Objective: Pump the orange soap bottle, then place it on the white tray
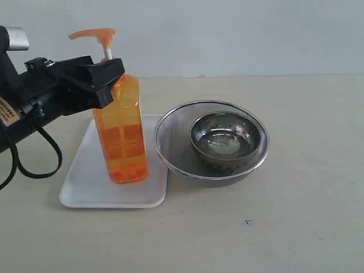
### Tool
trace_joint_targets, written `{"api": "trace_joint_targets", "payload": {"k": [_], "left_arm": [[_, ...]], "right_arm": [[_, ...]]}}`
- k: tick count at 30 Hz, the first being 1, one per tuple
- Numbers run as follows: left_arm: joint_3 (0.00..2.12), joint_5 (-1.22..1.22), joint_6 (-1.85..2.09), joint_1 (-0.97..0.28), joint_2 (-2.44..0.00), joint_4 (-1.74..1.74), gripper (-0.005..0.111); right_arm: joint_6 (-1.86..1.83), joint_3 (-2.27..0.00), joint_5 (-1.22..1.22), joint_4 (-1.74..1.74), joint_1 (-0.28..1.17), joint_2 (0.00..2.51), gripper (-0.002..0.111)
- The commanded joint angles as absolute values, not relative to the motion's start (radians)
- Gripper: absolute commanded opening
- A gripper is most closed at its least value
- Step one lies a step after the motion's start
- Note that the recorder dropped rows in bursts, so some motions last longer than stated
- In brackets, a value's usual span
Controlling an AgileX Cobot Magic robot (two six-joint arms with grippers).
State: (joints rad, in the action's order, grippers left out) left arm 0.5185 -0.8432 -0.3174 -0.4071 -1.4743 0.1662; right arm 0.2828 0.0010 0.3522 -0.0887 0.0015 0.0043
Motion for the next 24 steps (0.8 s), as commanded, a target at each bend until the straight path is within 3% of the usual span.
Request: {"api": "trace_joint_targets", "payload": {"k": [1, 13, 24], "left_arm": [[0.524, -0.856, -0.312, -0.412, -1.48, 0.174, 0.085], [0.524, -1.08, -0.312, -0.412, -1.615, 0.181, 0.086], [0.612, -1.05, -0.312, -0.412, -1.687, 0.26, 0.084]], "right_arm": [[0.283, 0.0, 0.348, -0.09, 0.0, 0.0, 0.001], [0.283, 0.0, 0.348, -0.09, 0.0, 0.0, 0.001], [0.283, 0.0, 0.348, -0.091, 0.0, 0.0, 0.001]]}}
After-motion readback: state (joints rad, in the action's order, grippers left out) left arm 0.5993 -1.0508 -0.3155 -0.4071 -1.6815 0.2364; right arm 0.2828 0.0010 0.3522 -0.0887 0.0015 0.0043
